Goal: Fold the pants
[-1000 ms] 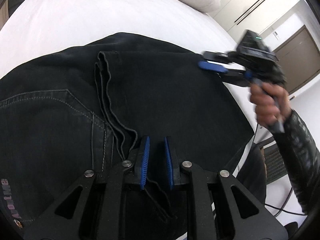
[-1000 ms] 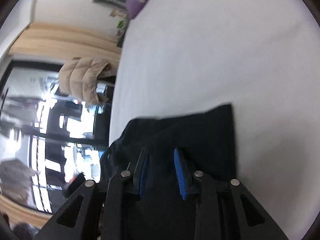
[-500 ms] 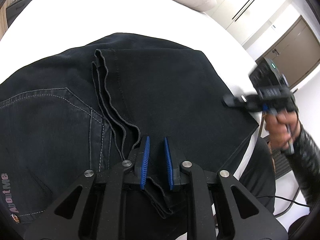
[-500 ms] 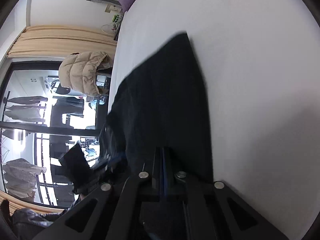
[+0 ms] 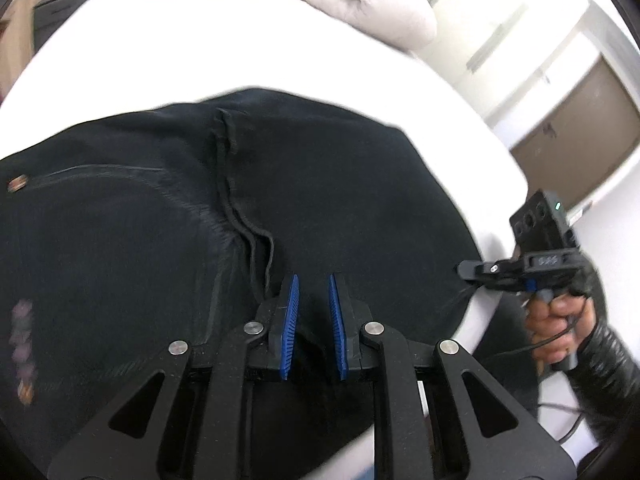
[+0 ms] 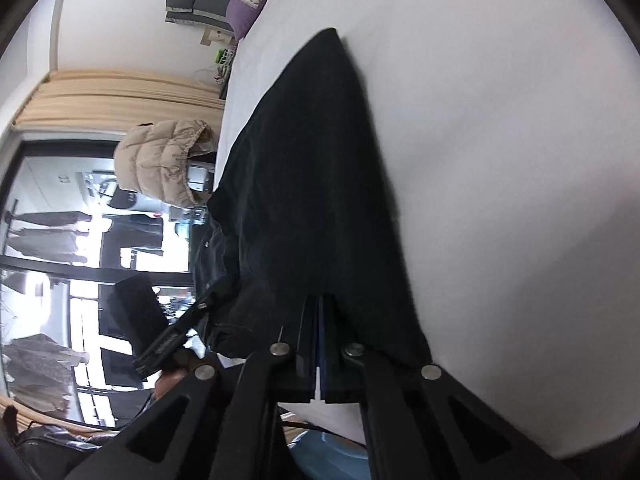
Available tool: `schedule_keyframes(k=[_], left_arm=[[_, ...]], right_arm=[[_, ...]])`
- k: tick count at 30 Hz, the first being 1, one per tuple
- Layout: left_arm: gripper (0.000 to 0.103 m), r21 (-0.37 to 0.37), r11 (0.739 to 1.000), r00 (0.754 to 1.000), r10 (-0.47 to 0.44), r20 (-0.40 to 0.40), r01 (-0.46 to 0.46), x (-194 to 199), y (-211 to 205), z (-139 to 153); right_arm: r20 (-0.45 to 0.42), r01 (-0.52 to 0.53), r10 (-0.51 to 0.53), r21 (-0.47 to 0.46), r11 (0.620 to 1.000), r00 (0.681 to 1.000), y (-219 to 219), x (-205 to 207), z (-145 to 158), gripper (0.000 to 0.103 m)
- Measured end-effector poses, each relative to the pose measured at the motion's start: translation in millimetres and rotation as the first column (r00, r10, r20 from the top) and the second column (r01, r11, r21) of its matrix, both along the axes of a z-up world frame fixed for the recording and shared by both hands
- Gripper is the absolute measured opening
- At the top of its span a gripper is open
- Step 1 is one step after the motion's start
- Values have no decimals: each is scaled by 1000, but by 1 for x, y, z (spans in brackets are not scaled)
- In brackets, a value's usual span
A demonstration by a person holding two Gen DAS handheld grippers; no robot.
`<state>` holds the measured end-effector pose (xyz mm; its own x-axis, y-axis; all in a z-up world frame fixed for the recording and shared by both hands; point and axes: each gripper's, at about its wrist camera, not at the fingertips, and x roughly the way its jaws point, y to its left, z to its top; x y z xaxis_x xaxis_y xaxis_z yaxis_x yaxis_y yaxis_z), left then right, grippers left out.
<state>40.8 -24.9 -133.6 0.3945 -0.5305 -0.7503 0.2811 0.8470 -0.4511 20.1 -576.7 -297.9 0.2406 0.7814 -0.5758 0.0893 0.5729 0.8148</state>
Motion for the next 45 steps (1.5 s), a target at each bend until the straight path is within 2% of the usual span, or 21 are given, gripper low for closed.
schedule_keyframes(k=[1, 2, 4, 5, 6, 7, 8, 9, 11, 16, 20, 23, 24, 26, 31, 33, 34, 36, 39, 42, 45], left_arm=[[15, -16, 1000, 1000, 26, 4, -26, -7, 10, 6], [15, -36, 998, 998, 56, 11, -55, -18, 23, 14], [15, -91, 990, 993, 111, 33, -108, -37, 50, 28], [16, -119, 981, 986, 158, 44, -152, -51, 70, 35], [22, -145, 971, 979, 197, 42, -190, -60, 86, 38], [29, -177, 954, 967, 253, 30, -244, -72, 106, 40], [61, -223, 919, 942, 336, 6, -326, -87, 132, 39], [88, -245, 894, 923, 384, -9, -375, -97, 146, 36], [92, -314, 794, 846, 530, -64, -521, -126, 185, 28], [90, -351, 682, 760, 625, -177, -642, -160, 229, 3], [90, -425, 595, 728, 609, -316, -682, -166, 239, -27], [88, -440, 571, 719, 598, -354, -693, -166, 242, -44], [84, -442, 562, 713, 596, -368, -699, -164, 243, -52], [82, -474, 522, 703, 580, -412, -709, -162, 248, -64], [78, -524, 453, 686, 572, -449, -721, -154, 254, -77], [71, -538, 422, 675, 567, -471, -730, -151, 256, -83], [69, -544, 413, 674, 564, -476, -730, -143, 257, -80], [52, -549, 408, 676, 556, -484, -729, -135, 257, -83], [31, -553, 386, 668, 532, -520, -738, -129, 255, -86], [23, -549, 407, 678, 537, -503, -730, -128, 256, -80], [20, -539, 452, 698, 552, -457, -710, -125, 258, -63]], right_arm=[[9, 2, -2, -13, 1000, 1000, 2, 0, 6, 4], [30, 7, -6, -27, 1000, 1000, 6, -1, 16, 20], [94, 21, -24, 30, 999, 995, 14, -6, 35, 40], [118, 24, -30, 57, 998, 993, 19, -7, 42, 43], [144, 16, -29, 92, 996, 989, 27, -8, 48, 43], [160, 7, -25, 116, 993, 987, 37, -7, 53, 43], [162, -3, -19, 135, 991, 987, 44, -5, 54, 43], [161, -13, -12, 153, 988, 987, 51, -2, 54, 43], [147, -36, 10, 169, 985, 989, 69, 8, 50, 43], [118, -42, 19, 192, 980, 993, 95, 25, 40, 43], [101, -26, 2, 240, 970, 995, 111, 38, 38, 42], [111, -38, 8, 269, 962, 994, 122, 41, 42, 42], [110, -41, 12, 266, 963, 994, 126, 42, 43, 42], [102, -43, 17, 266, 963, 995, 129, 43, 40, 42], [91, -38, 13, 275, 961, 996, 131, 47, 37, 37], [89, -43, 20, 270, 962, 996, 133, 49, 37, 34], [88, -51, 29, 262, 964, 996, 136, 51, 37, 33], [84, -70, 51, 243, 968, 995, 140, 53, 38, 32], [74, -103, 90, 201, 974, 993, 153, 63, 41, 28], [60, -154, 147, 138, 978, 987, 170, 75, 44, 23], [40, -223, 221, 68, 972, 974, 191, 88, 42, 19]])
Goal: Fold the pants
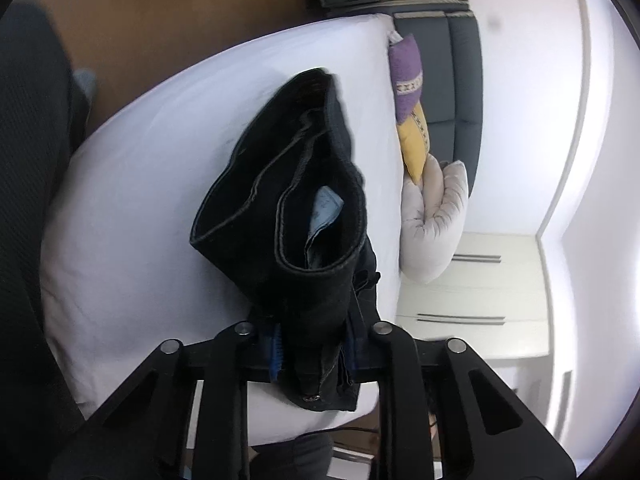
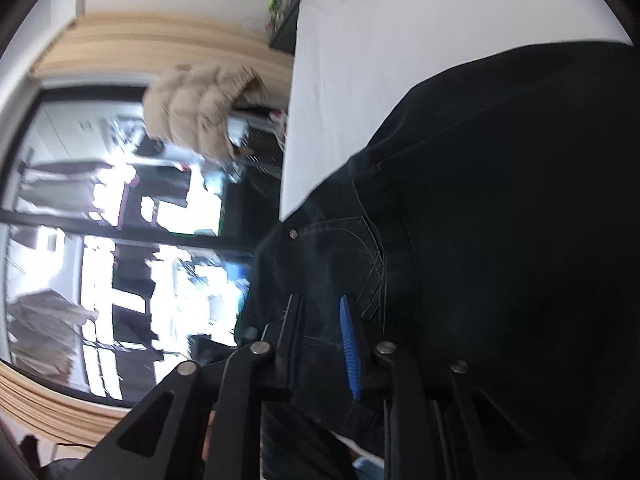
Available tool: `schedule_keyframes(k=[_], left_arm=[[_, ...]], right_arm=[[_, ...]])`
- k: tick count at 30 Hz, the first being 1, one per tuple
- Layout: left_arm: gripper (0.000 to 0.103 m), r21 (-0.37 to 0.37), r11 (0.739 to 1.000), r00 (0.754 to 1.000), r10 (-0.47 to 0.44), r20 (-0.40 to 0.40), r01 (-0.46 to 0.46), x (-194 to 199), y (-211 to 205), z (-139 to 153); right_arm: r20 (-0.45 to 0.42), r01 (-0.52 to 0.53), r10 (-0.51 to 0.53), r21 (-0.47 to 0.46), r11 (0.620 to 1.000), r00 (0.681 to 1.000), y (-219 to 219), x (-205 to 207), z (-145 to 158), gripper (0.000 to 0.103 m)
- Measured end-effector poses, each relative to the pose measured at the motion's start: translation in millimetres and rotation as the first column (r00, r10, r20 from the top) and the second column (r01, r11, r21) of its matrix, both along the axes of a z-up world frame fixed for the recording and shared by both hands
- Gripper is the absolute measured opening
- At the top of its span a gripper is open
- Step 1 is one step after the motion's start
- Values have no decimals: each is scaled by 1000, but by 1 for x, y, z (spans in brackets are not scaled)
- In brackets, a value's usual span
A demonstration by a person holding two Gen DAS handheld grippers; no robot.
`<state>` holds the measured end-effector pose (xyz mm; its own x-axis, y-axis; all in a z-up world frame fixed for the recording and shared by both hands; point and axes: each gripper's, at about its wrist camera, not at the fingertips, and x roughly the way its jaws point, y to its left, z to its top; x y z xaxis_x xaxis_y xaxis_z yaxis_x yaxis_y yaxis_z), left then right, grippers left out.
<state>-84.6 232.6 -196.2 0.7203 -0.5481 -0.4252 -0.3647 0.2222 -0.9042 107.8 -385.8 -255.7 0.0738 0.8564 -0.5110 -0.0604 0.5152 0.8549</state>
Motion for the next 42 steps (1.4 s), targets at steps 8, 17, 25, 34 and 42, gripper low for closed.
schedule_keyframes(k=[8, 17, 25, 34, 42], left_arm=[[15, 142, 988, 998, -58, 32, 53, 11, -10, 31], [14, 255, 962, 992, -111, 57, 93, 24, -30, 59], [13, 442, 876, 956, -270, 117, 194, 63, -87, 120], [13, 770, 516, 781, -623, 38, 374, 97, -251, 144], [12, 827, 326, 670, -738, -80, 458, 101, -324, 115]], right_arm=[[-87, -115, 96, -251, 961, 992, 31, 27, -35, 0], [-104, -125, 100, -262, 957, 990, 26, 21, -49, 0], [-53, -79, 69, -209, 975, 996, 16, 13, -48, 0], [89, 47, -54, 76, 996, 995, -66, 17, 48, 97], [81, -40, 39, 6, 999, 996, -71, 16, 31, 97]])
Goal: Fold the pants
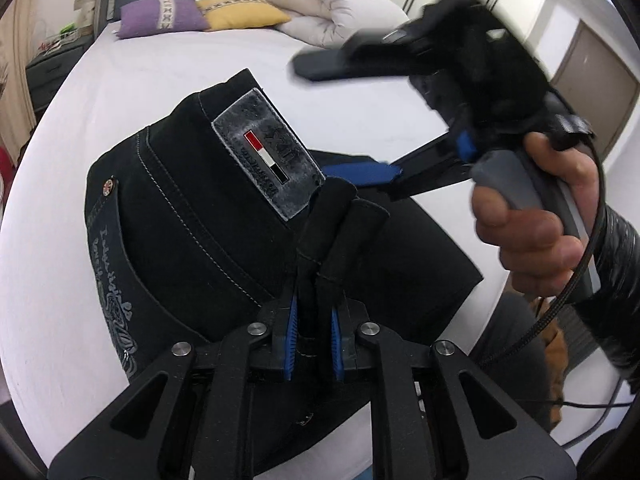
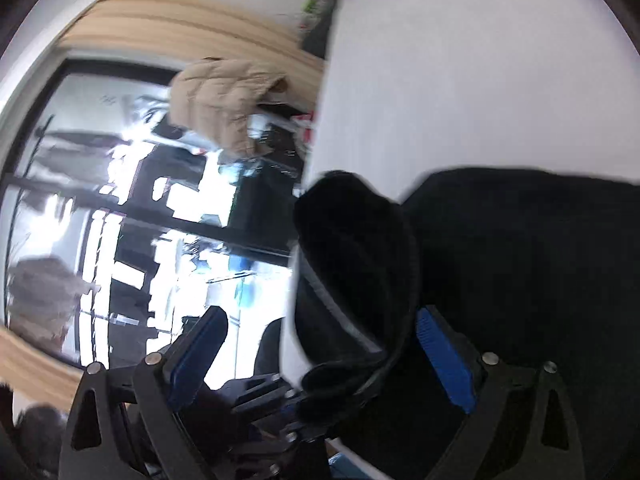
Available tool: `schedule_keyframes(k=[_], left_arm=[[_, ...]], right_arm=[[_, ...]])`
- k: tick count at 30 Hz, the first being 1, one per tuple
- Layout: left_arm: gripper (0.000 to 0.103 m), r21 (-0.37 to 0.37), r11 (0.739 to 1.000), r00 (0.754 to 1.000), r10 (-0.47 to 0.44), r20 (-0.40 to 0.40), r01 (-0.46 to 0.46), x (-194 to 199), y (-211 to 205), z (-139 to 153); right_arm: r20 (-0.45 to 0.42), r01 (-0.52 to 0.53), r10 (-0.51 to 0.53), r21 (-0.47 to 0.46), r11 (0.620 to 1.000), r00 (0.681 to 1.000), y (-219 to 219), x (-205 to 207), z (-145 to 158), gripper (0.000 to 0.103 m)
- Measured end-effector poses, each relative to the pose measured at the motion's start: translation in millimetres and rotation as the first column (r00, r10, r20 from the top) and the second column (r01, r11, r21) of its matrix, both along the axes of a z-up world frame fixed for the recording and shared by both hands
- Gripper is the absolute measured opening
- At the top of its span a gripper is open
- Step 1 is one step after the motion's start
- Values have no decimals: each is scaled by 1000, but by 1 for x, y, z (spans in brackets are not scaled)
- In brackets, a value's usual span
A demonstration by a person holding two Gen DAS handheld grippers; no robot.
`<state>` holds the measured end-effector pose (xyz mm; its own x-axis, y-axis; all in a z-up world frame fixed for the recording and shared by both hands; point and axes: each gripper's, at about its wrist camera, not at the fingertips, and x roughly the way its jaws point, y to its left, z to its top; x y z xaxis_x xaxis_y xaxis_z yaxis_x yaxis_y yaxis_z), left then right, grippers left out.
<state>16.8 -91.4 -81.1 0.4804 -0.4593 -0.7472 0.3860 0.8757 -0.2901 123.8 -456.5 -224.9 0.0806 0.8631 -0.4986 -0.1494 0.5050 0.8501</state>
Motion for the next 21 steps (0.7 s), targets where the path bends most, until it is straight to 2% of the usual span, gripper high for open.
schedule_keyframes(k=[4, 7, 9, 11, 13, 15, 21], left_arm=[[12, 41, 999, 1000, -15, 28, 14, -3, -4, -5], [12, 81, 996, 998, -41, 53, 37, -7, -12, -5], [12, 98, 994, 997, -56, 61, 50, -15, -16, -8], [12, 110, 992, 996, -65, 67, 58, -17, -19, -8], [12, 109, 992, 995, -72, 66, 65, -19, -20, -9], [12, 107, 991, 994, -82, 68, 75, -18, -20, -4], [12, 96, 982, 983, -168, 71, 161, -16, -49, 4]], right_arm=[[-102, 33, -38, -54, 998, 994, -7, 8, -31, 96], [-122, 24, -24, -8, 1000, 992, -7, 10, -38, 88], [-105, 7, -6, 14, 1000, 994, 0, 13, -37, 69], [-94, -25, 26, 8, 1000, 995, 6, 15, -33, 28], [-65, -19, 15, -62, 998, 998, 9, 17, -29, 18], [-33, -7, 4, -111, 994, 999, 9, 15, -23, 17], [20, 85, -83, -126, 988, 996, -31, -1, -11, 15]])
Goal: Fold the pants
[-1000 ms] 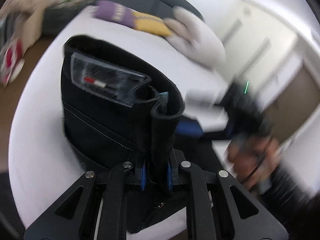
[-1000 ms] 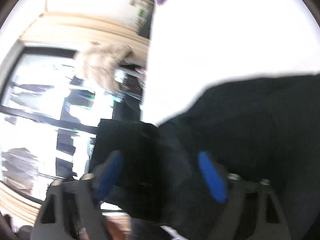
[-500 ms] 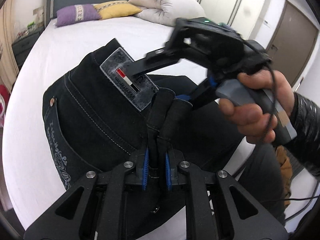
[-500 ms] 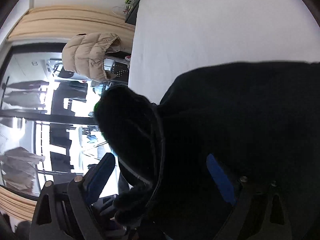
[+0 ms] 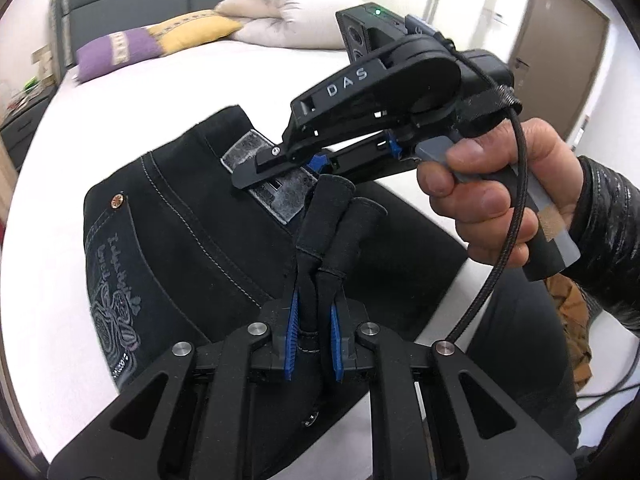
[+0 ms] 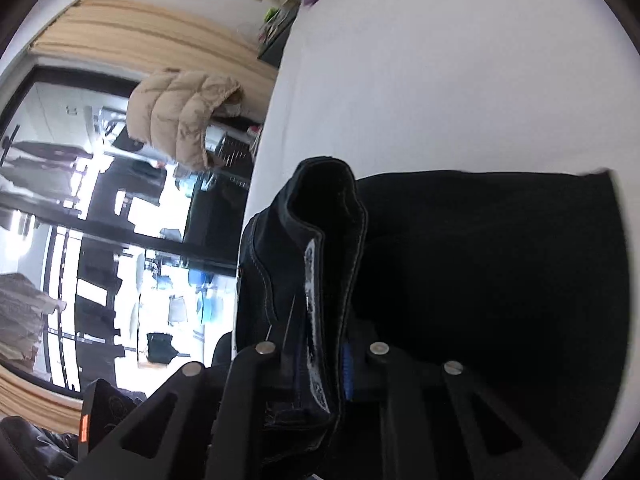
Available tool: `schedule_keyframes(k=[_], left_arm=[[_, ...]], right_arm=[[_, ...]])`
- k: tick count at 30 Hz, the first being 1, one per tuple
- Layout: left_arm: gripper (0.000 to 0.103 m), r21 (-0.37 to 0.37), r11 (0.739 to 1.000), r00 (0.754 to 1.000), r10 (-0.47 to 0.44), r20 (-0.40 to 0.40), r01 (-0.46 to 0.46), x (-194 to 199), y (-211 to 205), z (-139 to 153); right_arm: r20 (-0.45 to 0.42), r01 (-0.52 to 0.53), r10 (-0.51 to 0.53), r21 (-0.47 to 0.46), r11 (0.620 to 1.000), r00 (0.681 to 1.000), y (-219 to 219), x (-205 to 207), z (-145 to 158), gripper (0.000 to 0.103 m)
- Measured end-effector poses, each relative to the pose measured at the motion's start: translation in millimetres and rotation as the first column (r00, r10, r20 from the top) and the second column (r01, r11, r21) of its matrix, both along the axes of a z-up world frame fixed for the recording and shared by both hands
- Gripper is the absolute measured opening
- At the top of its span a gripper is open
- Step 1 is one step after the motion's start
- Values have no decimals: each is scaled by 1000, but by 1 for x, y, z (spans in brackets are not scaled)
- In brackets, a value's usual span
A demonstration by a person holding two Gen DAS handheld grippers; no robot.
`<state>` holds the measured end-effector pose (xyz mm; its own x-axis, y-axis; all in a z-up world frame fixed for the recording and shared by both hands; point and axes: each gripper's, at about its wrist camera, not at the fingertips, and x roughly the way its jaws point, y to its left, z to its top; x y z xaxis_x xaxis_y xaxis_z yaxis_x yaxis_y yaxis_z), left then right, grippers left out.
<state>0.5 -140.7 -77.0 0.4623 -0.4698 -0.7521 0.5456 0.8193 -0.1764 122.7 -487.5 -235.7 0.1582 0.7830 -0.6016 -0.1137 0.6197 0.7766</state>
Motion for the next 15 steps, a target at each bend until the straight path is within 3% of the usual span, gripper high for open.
schedule_keyframes(k=[8, 15], left_arm=[[12, 36, 987, 987, -158, 12, 158, 6, -77, -5], [12, 53, 978, 980, -200, -20, 200, 17, -96, -16]], right_arm=[[-40, 126, -125, 27, 992, 991, -77, -8, -18, 15], [-66, 155, -152, 50, 987, 986, -106, -9, -34, 15]])
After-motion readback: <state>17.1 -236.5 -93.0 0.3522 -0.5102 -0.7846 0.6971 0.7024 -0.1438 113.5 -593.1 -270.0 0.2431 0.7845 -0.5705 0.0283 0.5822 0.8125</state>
